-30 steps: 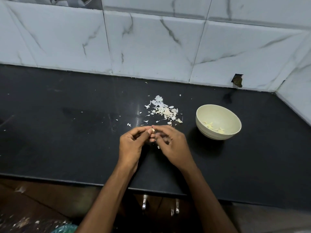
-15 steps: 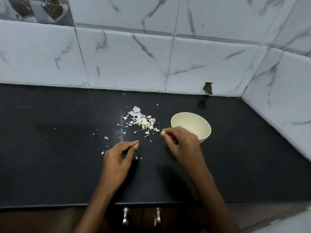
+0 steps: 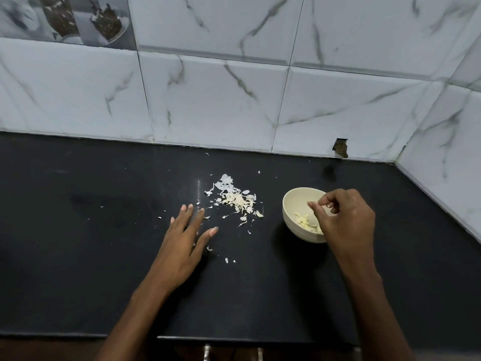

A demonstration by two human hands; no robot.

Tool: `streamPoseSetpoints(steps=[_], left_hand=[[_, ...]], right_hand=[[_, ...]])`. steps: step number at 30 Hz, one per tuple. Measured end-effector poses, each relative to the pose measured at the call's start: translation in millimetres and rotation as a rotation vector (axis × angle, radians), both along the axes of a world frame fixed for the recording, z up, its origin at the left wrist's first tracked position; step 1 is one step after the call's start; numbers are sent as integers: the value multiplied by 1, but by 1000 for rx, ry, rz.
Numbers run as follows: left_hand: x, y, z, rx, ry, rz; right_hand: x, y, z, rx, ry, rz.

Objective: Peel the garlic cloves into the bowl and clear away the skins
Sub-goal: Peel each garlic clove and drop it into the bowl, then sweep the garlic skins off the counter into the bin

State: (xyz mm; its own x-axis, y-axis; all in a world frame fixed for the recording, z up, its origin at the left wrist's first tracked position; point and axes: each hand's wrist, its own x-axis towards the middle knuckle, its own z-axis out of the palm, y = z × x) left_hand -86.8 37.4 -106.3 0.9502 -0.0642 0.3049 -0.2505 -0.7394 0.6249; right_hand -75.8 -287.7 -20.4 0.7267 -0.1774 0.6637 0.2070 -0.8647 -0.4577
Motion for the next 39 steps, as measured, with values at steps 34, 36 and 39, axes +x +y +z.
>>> streamPoseSetpoints(steps=[34,36,39], left_hand=[[101,-3,15,-71,116,-289],[78,6,21,-135,107,-229],[55,23,29,-120,56,-39]], right_hand=[[73,162,-84,-150,573,640],[51,168,-76,28,609,746],[27,174,-64,284,598,775]])
